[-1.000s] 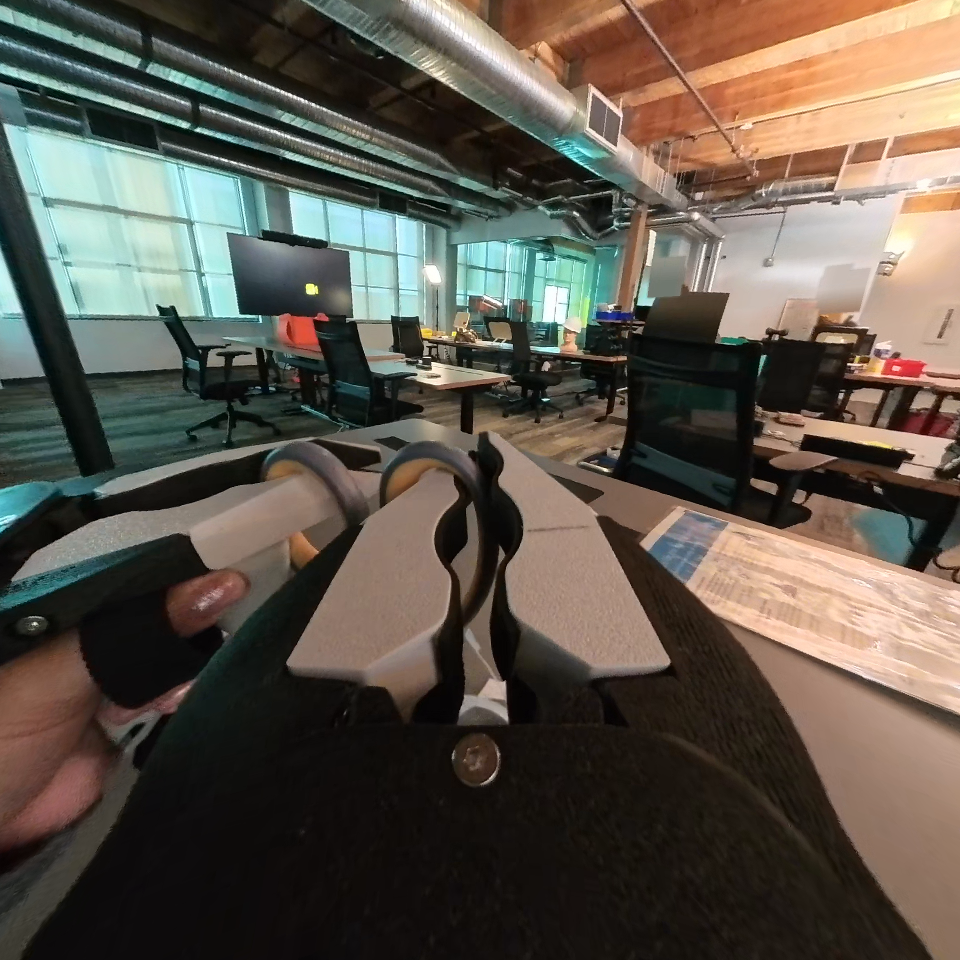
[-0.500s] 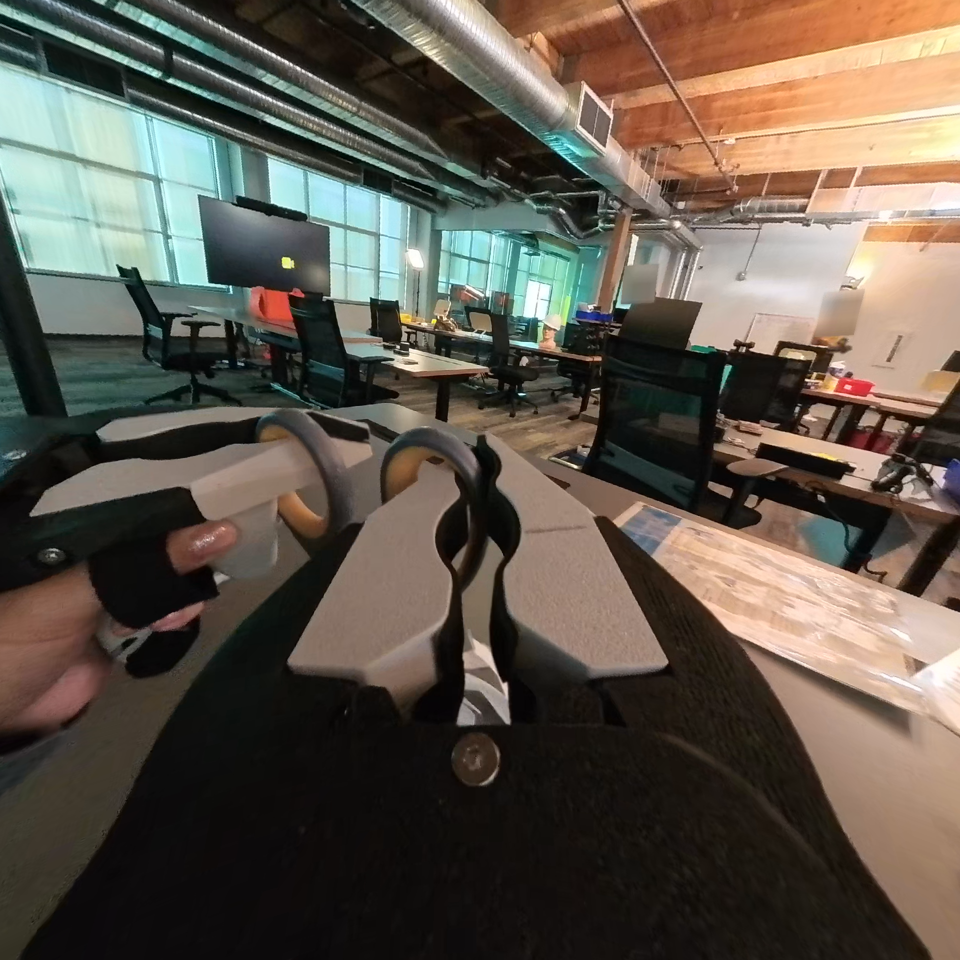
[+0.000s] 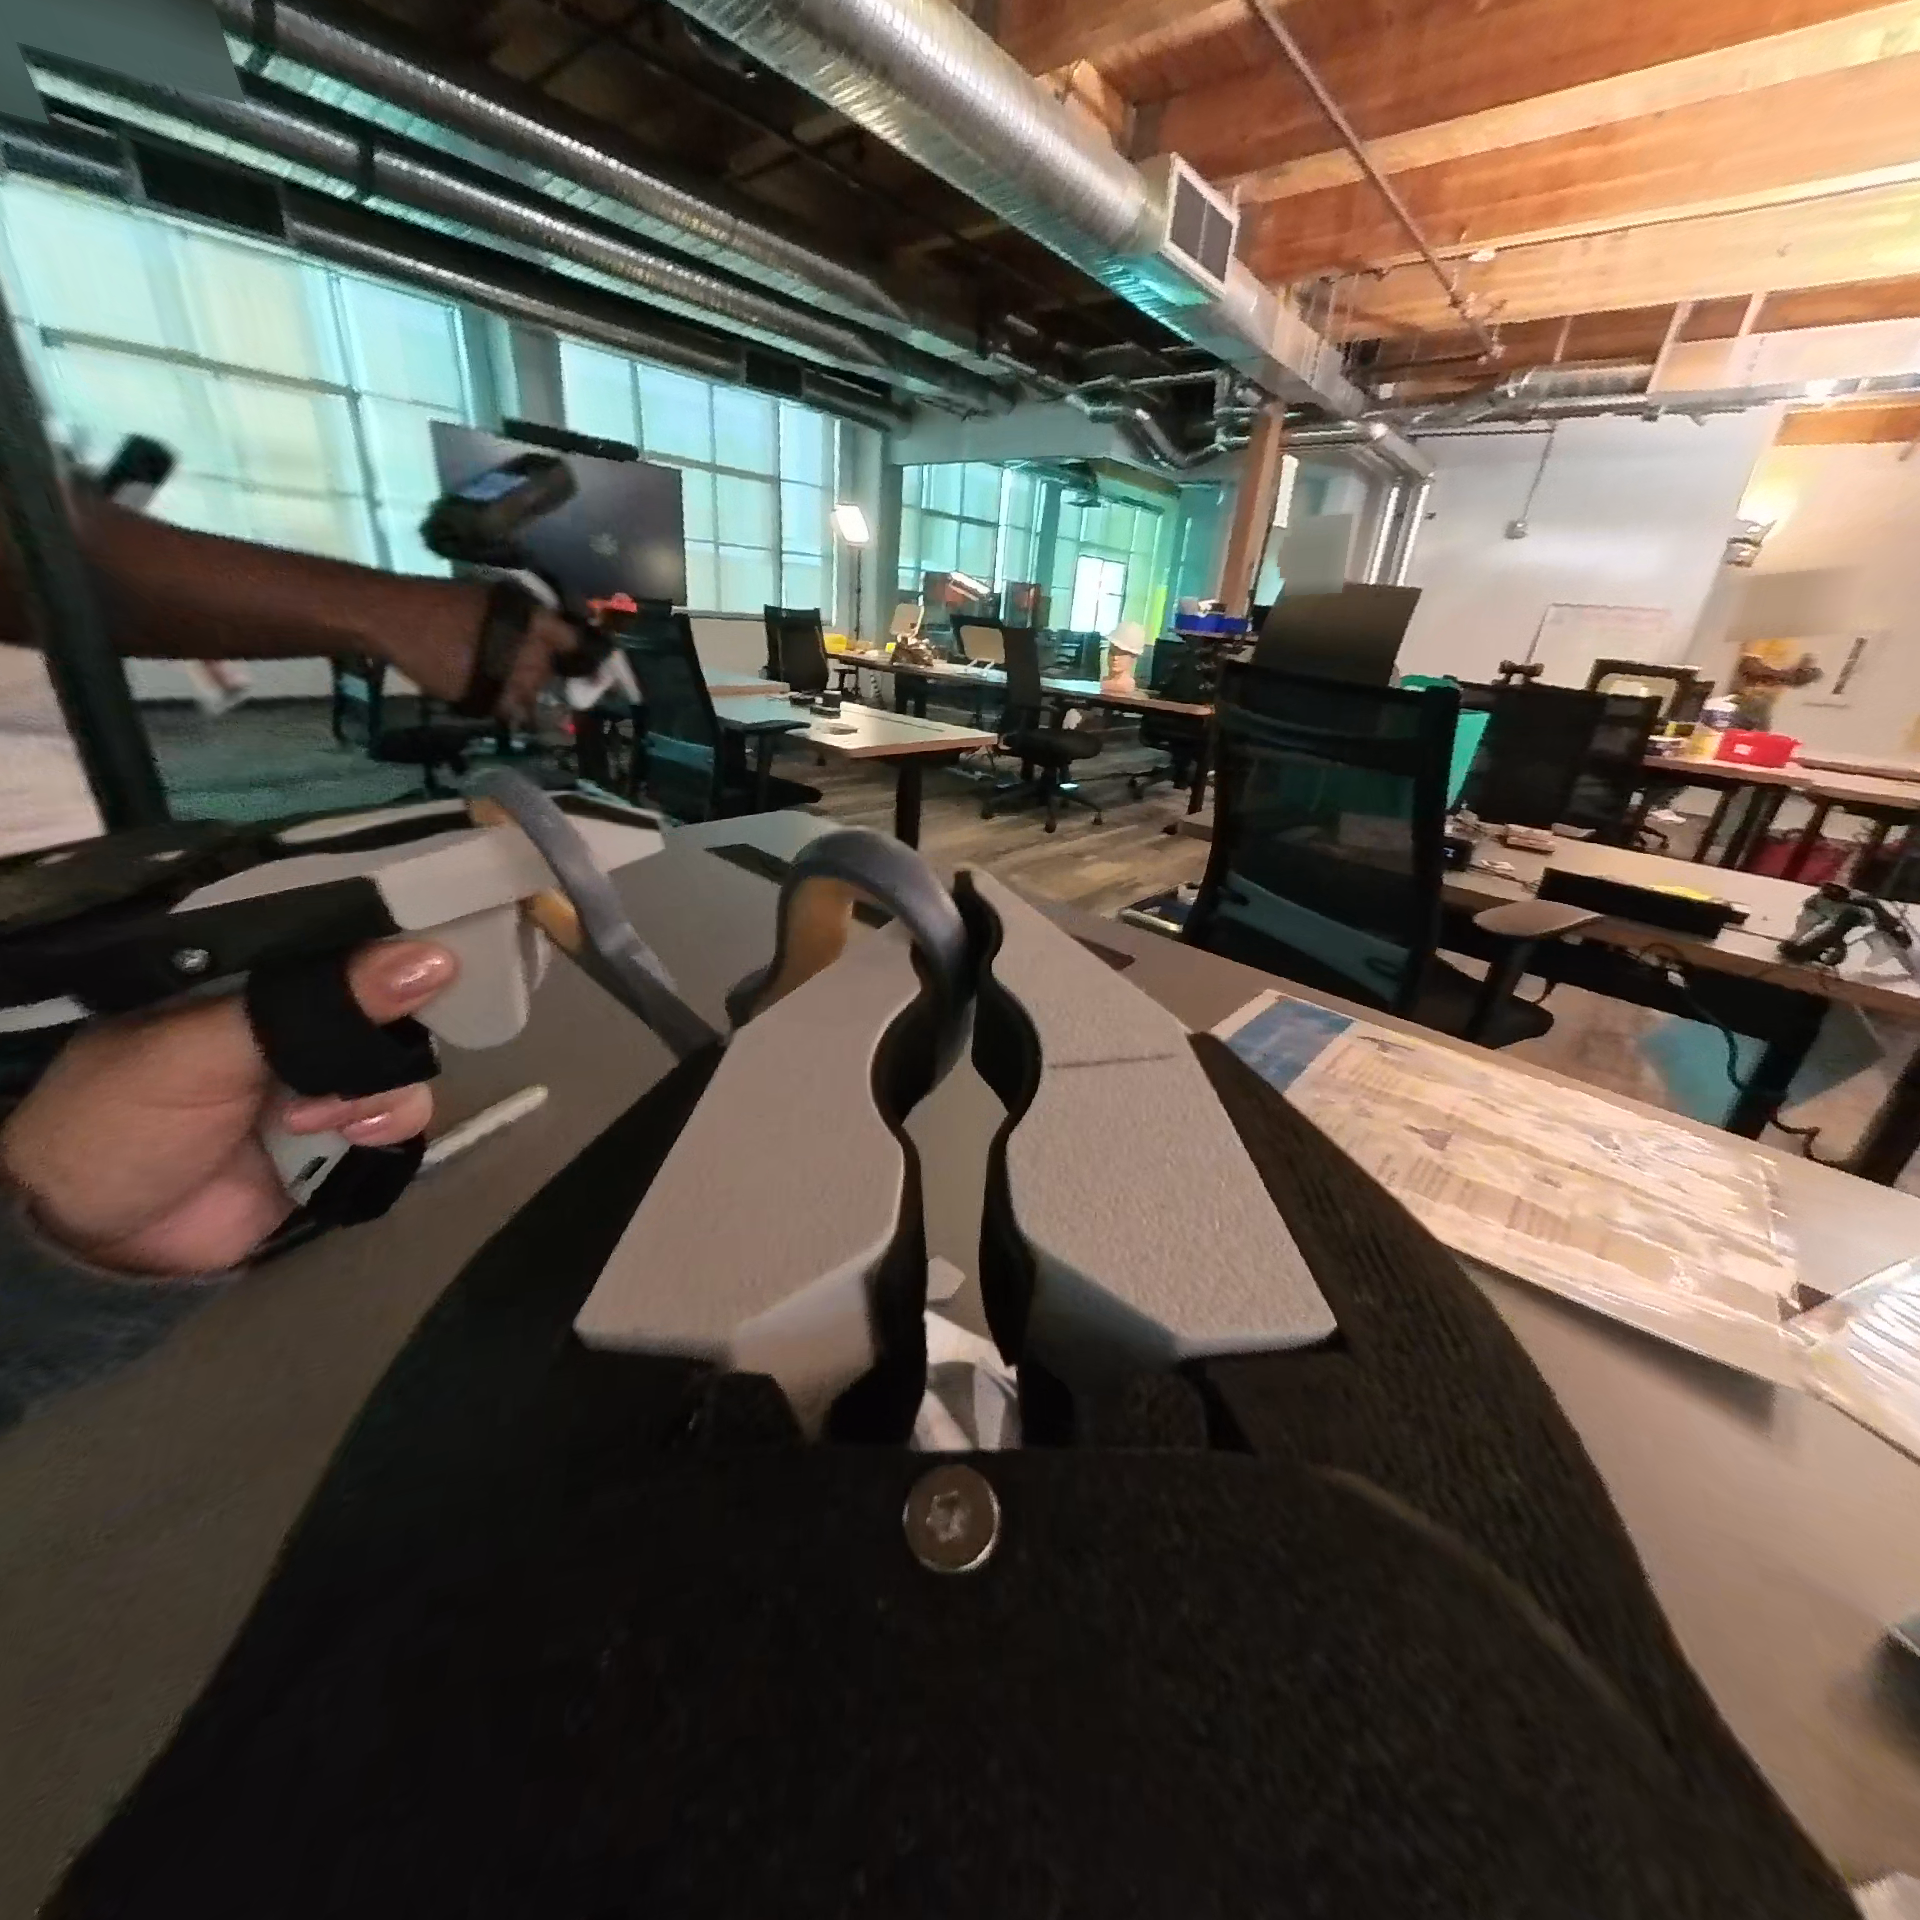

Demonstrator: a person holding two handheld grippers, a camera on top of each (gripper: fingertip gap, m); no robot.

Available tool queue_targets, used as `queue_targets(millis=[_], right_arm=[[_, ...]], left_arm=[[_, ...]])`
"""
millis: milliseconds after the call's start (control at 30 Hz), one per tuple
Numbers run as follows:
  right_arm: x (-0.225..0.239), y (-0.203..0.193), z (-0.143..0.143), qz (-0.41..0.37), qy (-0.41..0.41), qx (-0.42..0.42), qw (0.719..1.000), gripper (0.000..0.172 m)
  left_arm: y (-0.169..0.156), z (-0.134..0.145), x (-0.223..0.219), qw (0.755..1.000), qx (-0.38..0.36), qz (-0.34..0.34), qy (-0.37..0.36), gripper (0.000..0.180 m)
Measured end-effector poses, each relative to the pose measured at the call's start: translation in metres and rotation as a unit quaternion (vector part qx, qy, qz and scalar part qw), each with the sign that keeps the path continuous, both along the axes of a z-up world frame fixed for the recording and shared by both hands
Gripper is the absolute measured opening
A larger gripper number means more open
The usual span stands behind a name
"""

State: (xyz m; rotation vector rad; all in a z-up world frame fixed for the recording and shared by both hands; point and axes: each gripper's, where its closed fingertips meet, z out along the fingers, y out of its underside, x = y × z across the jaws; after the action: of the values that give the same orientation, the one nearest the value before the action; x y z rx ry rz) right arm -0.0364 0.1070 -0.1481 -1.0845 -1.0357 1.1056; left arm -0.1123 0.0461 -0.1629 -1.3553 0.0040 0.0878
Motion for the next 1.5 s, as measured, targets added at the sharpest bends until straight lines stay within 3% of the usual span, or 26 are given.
queue_targets(millis=[167,367,533,833,1167,1500], right_arm=[[0.008,-0.03,-0.007,0.042,-0.042,0.049,0.997,0.0],[0.033,-0.046,-0.016,-0.009,-0.066,0.117,0.991,0.0],[0.047,-0.04,-0.028,-0.013,-0.064,0.028,0.997,0.0],[0.053,-0.061,-0.05,-0.082,-0.078,-0.042,0.993,0.0],[0.048,-0.056,-0.04,-0.074,-0.038,-0.083,0.993,0.0],[0.034,-0.06,-0.025,-0.07,-0.007,-0.087,0.994,0.0]], left_arm=[[0.01,-0.013,-0.013,1.0,-0.02,-0.017,-0.013,0.0],[0.021,-0.021,0.001,0.997,-0.047,-0.044,0.043,0.0],[0.025,-0.024,0.018,0.991,-0.066,-0.071,0.093,0.001],[0.027,-0.032,0.02,0.987,-0.095,-0.087,0.096,0.0],[0.017,-0.028,0.024,0.987,-0.105,-0.108,0.048,0.0],[0.005,-0.021,0.051,0.985,-0.096,-0.126,0.069,0.0]])
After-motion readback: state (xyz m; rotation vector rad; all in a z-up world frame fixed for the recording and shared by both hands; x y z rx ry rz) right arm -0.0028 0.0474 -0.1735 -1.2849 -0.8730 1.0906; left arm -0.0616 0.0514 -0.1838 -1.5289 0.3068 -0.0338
